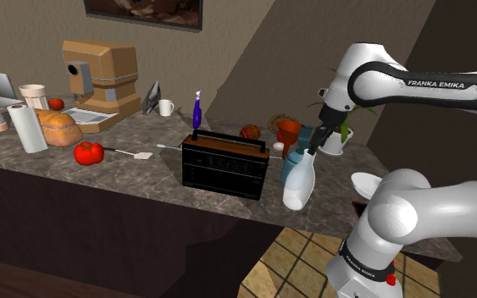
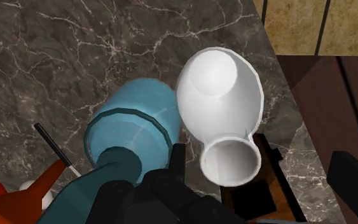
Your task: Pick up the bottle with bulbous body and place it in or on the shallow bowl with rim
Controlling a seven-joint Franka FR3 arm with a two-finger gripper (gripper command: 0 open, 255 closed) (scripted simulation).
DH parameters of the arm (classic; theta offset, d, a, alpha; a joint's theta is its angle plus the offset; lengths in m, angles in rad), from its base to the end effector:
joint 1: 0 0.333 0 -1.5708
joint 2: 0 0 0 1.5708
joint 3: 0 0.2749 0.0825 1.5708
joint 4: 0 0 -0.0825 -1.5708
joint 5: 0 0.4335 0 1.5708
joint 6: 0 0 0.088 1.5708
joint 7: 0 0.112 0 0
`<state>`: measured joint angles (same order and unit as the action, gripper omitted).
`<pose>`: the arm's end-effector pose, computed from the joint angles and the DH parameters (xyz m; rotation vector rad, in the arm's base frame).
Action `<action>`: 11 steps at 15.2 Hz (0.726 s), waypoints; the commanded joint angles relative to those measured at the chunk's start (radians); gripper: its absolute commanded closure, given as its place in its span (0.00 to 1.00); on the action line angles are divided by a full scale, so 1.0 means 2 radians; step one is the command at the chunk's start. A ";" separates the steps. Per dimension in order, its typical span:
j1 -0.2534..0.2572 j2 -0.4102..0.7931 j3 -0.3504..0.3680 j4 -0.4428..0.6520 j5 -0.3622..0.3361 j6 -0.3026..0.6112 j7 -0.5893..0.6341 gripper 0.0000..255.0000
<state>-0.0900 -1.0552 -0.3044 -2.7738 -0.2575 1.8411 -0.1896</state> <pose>0.3236 -0.1342 0.4436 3.1256 -0.0187 0.1686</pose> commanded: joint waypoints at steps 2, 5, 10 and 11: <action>-0.011 0.000 -0.026 -0.024 -0.015 0.030 -0.015 0.00; -0.014 0.006 -0.032 -0.041 -0.021 0.053 -0.015 0.00; -0.016 0.016 -0.040 -0.061 -0.029 0.082 -0.014 0.00; -0.016 0.017 -0.040 -0.061 -0.029 0.082 -0.014 0.00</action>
<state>-0.1212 -1.0216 -0.3843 -2.8922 -0.3143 2.0031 -0.2172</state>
